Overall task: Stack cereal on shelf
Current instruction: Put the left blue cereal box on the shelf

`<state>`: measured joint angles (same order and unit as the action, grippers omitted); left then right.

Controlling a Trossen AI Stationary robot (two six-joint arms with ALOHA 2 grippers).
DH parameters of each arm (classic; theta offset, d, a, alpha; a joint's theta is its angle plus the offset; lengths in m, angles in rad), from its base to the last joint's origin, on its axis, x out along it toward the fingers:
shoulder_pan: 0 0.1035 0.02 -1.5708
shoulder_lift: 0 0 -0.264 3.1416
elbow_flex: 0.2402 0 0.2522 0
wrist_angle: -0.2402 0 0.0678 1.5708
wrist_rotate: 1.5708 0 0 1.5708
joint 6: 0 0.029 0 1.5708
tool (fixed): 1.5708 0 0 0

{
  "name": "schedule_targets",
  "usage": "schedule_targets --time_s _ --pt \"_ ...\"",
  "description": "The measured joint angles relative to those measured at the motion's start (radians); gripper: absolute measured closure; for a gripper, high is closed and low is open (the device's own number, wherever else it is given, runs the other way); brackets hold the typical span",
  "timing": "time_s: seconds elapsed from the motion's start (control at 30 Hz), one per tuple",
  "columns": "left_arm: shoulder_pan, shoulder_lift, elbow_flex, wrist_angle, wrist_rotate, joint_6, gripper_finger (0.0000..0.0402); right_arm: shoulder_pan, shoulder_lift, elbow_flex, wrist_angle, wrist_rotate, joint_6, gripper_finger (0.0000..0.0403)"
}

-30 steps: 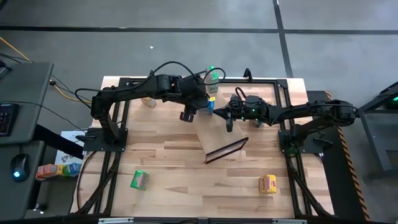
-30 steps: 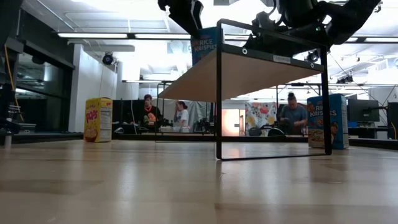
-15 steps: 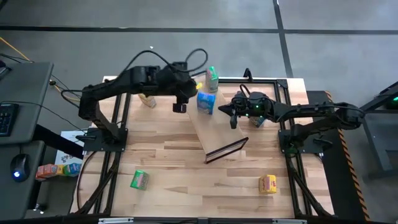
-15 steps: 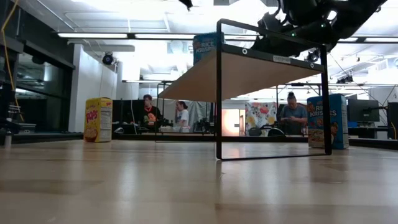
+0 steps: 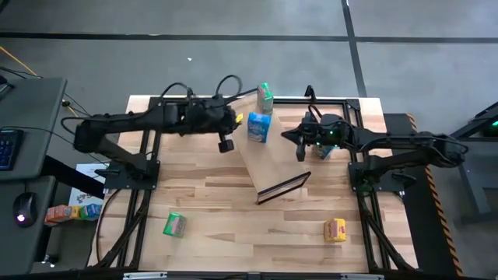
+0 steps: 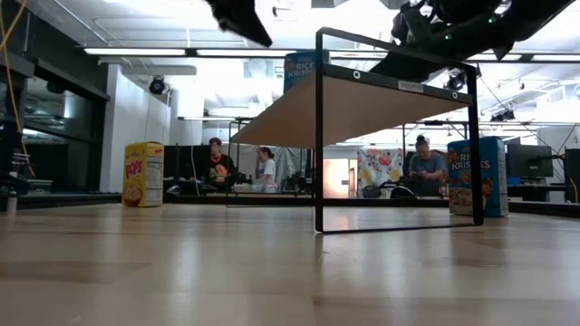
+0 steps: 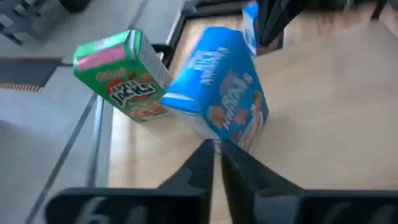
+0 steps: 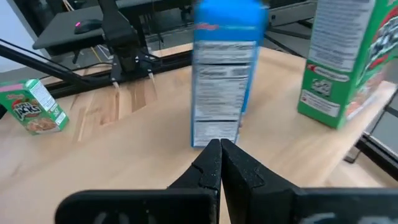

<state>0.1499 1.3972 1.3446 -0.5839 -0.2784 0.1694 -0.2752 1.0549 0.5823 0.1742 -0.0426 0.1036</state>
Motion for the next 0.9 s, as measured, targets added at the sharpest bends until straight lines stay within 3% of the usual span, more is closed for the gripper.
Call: schedule_targets --time_s 0.17,0.33,0.6,0.9 --pt "-0.003 -0.106 -0.320 0.385 0.042 -0.082 0.0393 0.000 -0.018 0.000 -0.013 0.017 -0.015 0.0403" --pt "-0.003 -0.106 -0.523 0.670 0.077 -0.165 0.0400 0.000 -0.003 0.000 0.036 0.096 0.016 0.0403" --pt "0.010 -0.048 -0.579 0.870 0.088 -0.186 0.0401 0.000 0.112 0.000 0.203 0.154 0.101 0.0403" --pt "0.061 0.012 -0.579 0.887 0.120 -0.184 0.0401 -0.015 0.217 0.000 0.334 0.230 0.129 0.0403"
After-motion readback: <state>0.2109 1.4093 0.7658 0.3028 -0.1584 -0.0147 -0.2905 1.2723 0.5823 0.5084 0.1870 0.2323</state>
